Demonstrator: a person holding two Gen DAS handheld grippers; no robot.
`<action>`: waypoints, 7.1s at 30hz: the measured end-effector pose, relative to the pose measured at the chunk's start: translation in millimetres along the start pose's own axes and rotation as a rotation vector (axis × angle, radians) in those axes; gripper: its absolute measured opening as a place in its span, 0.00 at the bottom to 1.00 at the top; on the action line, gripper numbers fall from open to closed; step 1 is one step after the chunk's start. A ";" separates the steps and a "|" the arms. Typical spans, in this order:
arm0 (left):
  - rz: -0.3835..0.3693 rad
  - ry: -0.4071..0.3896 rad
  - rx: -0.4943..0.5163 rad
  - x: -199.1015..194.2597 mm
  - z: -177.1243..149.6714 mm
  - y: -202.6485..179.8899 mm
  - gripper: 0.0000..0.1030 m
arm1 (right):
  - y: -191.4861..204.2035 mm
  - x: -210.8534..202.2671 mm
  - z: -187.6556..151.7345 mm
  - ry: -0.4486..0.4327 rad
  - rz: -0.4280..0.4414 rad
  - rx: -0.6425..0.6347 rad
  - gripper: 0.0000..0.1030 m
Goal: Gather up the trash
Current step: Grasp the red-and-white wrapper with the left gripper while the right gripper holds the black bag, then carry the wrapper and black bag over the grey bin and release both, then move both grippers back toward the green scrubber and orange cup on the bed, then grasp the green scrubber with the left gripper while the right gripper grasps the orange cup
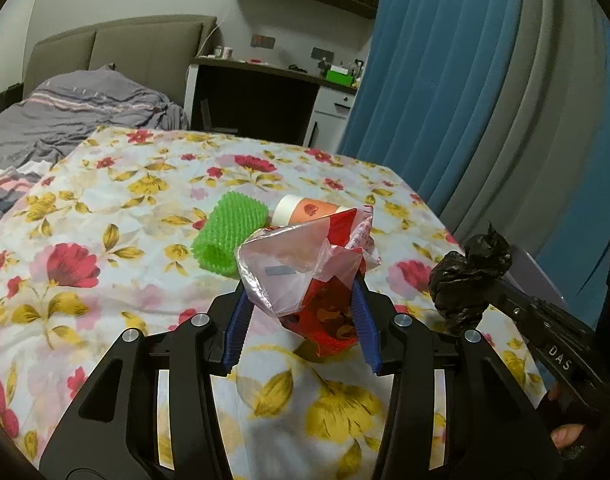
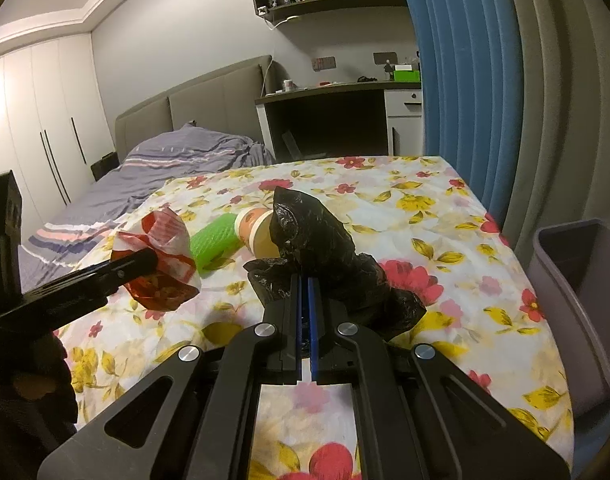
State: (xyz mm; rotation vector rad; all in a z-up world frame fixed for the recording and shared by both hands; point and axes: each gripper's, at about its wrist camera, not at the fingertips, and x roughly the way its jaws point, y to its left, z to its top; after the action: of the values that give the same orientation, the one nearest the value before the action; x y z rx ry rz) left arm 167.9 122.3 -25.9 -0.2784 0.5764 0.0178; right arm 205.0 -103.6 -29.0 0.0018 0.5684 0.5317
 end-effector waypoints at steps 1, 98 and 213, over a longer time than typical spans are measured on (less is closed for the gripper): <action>0.001 -0.004 0.004 -4.2 -0.1 -2.5 0.44 | -0.4 -4.2 -0.4 -0.005 -0.001 0.001 0.04; -0.509 0.145 0.212 139.9 -5.8 -335.0 0.85 | -241.6 -98.2 -23.1 -0.100 -0.438 0.340 0.43; 0.130 0.227 -0.011 133.3 31.3 76.4 0.45 | 51.3 108.7 25.8 0.094 0.002 -0.008 0.04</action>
State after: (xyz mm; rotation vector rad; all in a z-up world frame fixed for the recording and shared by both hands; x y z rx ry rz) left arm 289.3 196.0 -92.3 -0.2549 0.8200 0.1161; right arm 271.1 -3.4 -55.5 -0.0309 0.6583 0.5381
